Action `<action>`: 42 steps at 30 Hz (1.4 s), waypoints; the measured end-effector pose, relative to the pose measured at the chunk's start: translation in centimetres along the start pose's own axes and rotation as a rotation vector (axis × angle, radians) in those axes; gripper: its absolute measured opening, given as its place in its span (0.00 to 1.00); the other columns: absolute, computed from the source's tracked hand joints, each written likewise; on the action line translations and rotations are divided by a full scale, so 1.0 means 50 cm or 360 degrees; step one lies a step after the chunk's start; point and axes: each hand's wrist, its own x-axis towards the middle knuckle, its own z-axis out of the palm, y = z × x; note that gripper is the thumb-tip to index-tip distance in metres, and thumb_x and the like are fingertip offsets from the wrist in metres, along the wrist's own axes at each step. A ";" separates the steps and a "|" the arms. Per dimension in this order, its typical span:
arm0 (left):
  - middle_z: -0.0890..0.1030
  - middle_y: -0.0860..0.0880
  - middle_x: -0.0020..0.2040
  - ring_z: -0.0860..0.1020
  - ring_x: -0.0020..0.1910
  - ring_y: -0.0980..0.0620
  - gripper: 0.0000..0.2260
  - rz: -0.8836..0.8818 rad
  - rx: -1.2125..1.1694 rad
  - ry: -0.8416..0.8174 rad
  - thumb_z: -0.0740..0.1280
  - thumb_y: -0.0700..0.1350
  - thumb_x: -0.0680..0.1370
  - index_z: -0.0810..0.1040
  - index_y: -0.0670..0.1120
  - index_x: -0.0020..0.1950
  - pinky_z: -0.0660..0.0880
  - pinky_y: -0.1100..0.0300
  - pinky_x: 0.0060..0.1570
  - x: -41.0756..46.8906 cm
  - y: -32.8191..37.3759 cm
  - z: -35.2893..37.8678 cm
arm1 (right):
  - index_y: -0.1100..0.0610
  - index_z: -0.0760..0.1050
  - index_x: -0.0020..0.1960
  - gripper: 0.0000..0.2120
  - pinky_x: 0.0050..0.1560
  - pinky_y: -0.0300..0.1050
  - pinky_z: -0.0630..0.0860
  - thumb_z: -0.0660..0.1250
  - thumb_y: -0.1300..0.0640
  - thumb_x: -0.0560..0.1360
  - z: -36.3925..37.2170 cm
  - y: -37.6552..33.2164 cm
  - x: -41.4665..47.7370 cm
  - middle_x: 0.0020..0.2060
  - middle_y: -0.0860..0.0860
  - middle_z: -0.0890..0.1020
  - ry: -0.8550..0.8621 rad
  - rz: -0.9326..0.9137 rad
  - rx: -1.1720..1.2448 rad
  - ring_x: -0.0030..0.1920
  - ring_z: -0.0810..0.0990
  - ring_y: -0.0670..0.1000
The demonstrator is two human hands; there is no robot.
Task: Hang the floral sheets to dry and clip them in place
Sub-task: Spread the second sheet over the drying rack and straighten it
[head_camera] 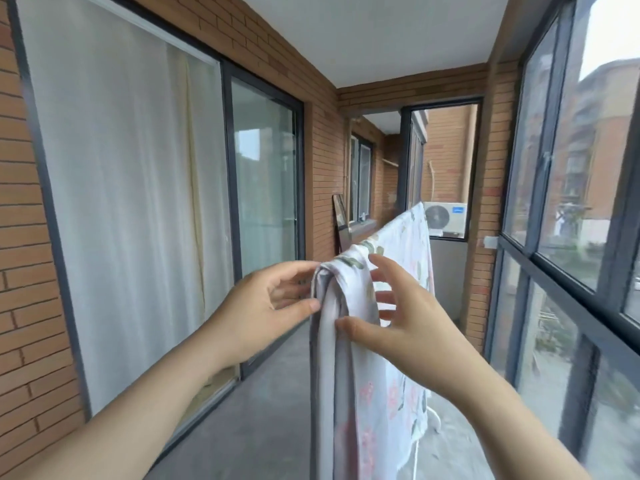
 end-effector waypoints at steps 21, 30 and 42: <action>0.80 0.56 0.34 0.77 0.35 0.55 0.07 0.0405 0.0376 0.0364 0.73 0.39 0.72 0.84 0.51 0.38 0.71 0.71 0.36 -0.027 0.016 -0.017 | 0.49 0.79 0.59 0.18 0.39 0.29 0.70 0.67 0.57 0.70 -0.001 -0.045 -0.004 0.38 0.40 0.80 0.0336 -0.0229 -0.0313 0.38 0.77 0.40; 0.79 0.52 0.33 0.78 0.35 0.52 0.07 0.0461 0.0345 0.0416 0.73 0.37 0.72 0.84 0.49 0.38 0.72 0.68 0.35 -0.068 0.013 -0.025 | 0.50 0.83 0.45 0.04 0.39 0.38 0.76 0.70 0.58 0.74 0.022 -0.068 -0.041 0.44 0.39 0.82 0.0686 -0.0492 -0.0515 0.41 0.80 0.42; 0.79 0.50 0.32 0.76 0.35 0.51 0.08 0.0522 0.0169 0.0402 0.69 0.47 0.73 0.83 0.45 0.38 0.72 0.62 0.35 -0.126 0.014 -0.028 | 0.51 0.75 0.54 0.13 0.47 0.42 0.73 0.69 0.49 0.71 0.089 -0.112 -0.111 0.47 0.42 0.76 0.0655 -0.0465 -0.0617 0.49 0.76 0.45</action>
